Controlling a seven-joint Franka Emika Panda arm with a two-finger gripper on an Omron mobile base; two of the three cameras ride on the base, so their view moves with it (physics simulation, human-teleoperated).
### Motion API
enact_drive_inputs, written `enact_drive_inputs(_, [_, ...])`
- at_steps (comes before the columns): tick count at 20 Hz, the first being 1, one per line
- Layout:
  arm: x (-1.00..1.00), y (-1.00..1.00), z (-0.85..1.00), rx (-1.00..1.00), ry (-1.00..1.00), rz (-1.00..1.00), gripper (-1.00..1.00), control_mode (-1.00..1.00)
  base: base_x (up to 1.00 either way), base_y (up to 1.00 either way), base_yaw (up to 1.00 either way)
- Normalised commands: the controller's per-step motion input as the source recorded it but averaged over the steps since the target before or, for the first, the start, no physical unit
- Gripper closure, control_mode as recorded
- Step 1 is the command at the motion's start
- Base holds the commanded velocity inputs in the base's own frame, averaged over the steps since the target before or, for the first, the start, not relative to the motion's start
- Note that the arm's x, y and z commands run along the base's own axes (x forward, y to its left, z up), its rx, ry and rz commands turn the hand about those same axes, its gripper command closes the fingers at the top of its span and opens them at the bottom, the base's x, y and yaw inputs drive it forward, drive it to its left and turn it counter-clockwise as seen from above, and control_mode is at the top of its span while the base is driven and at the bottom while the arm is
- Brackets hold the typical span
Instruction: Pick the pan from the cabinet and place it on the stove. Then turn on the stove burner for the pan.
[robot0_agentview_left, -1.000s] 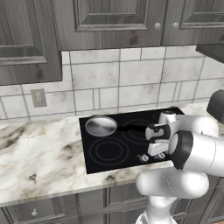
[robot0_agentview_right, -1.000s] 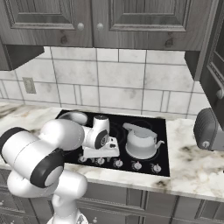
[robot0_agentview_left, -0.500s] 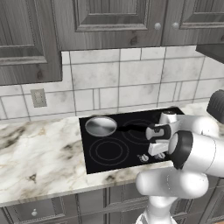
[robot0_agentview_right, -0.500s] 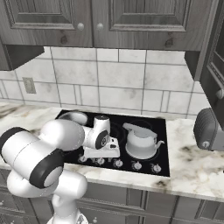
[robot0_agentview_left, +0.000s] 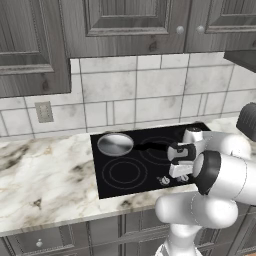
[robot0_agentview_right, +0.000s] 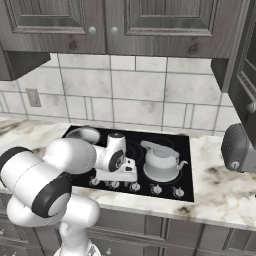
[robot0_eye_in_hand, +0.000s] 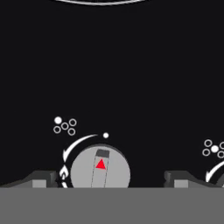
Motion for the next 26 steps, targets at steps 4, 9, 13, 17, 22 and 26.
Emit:
enact_drive_inputs(4, [0.0,0.27,-0.23,0.0,0.0,0.0,-1.0,-1.0,0.0,0.0,0.0])
enact_drive_inputs(9, [-0.02,0.19,-0.31,0.0,0.0,0.0,1.0,-1.0,0.0,0.0,0.0])
enact_drive_inputs(13, [-0.06,0.08,-0.23,0.0,0.0,0.0,1.0,-1.0,0.0,0.0,0.0])
enact_drive_inputs(17, [-0.11,0.13,-0.24,0.0,0.0,0.0,1.0,-1.0,0.0,0.0,0.0])
enact_drive_inputs(22, [-0.22,0.14,-0.26,0.0,0.0,-0.01,1.0,-1.0,0.0,0.0,0.0])
enact_drive_inputs(26, [-0.34,0.11,-0.3,0.0,0.0,-0.07,1.0,-1.0,0.0,0.0,0.0])
